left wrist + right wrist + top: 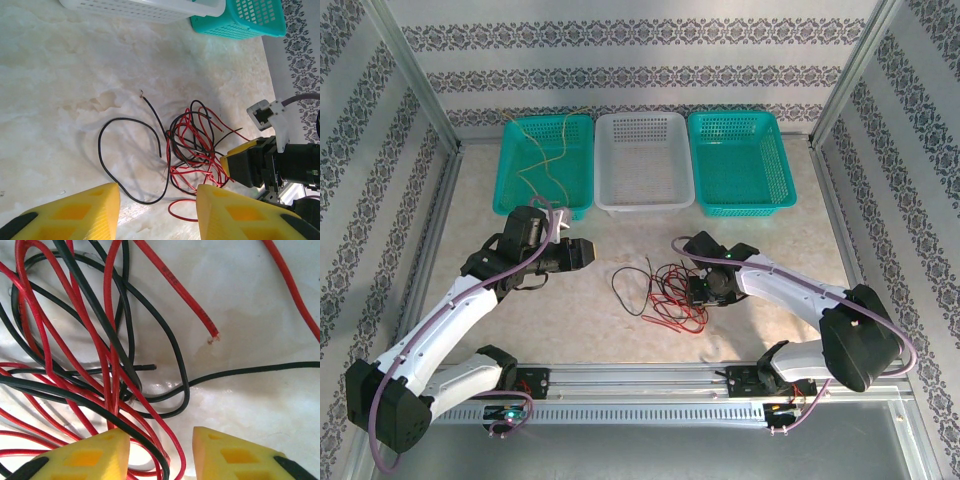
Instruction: Untangle the cables
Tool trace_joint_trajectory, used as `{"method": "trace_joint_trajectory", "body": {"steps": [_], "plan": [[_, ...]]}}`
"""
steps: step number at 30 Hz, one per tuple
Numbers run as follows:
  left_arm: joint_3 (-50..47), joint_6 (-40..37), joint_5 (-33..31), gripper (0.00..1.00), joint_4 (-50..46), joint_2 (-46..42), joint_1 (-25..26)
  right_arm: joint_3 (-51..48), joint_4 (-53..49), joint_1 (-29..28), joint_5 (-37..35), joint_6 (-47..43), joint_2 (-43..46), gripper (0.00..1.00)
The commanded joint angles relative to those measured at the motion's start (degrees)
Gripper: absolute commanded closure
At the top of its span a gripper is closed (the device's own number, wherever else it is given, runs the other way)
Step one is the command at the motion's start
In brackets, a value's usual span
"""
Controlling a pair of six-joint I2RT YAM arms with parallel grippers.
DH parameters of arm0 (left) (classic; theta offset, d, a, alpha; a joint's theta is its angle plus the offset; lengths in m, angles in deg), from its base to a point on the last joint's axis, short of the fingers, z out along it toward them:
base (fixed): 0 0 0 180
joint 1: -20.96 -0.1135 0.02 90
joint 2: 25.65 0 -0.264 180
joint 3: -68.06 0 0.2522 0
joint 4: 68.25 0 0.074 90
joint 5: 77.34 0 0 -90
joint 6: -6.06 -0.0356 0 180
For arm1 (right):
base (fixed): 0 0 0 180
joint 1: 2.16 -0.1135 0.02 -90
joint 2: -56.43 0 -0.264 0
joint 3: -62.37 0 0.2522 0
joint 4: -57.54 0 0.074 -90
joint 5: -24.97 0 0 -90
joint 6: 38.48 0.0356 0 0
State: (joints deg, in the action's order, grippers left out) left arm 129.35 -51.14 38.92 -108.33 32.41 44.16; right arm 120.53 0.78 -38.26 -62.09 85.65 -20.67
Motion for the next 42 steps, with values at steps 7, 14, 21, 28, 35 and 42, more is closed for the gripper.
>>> {"method": "trace_joint_trajectory", "body": {"steps": [7,14,21,28,35,42], "plan": [[1.03,0.67,-0.06,0.58,2.31,0.26,0.53,-0.66,1.17,0.44,0.39,-1.05,1.69,0.81],[1.93,1.58,1.73,0.58,5.59,1.02,0.63,5.19,-1.71,-1.34,-1.57,-1.68,9.97,1.00],[1.84,5.48,6.13,0.58,16.70,3.65,3.42,13.46,-0.65,-4.38,-2.69,-2.05,19.43,1.00],[5.00,3.43,7.61,0.49,23.23,7.18,9.65,20.29,1.79,-6.59,-2.44,-2.85,22.77,1.00],[6.96,4.19,8.53,0.45,26.75,10.86,10.75,26.29,3.90,-7.82,-3.06,-3.28,23.51,1.00],[5.41,5.16,10.83,0.44,34.02,9.86,12.96,29.00,5.30,-7.76,-8.88,-2.51,23.31,1.00]]}}
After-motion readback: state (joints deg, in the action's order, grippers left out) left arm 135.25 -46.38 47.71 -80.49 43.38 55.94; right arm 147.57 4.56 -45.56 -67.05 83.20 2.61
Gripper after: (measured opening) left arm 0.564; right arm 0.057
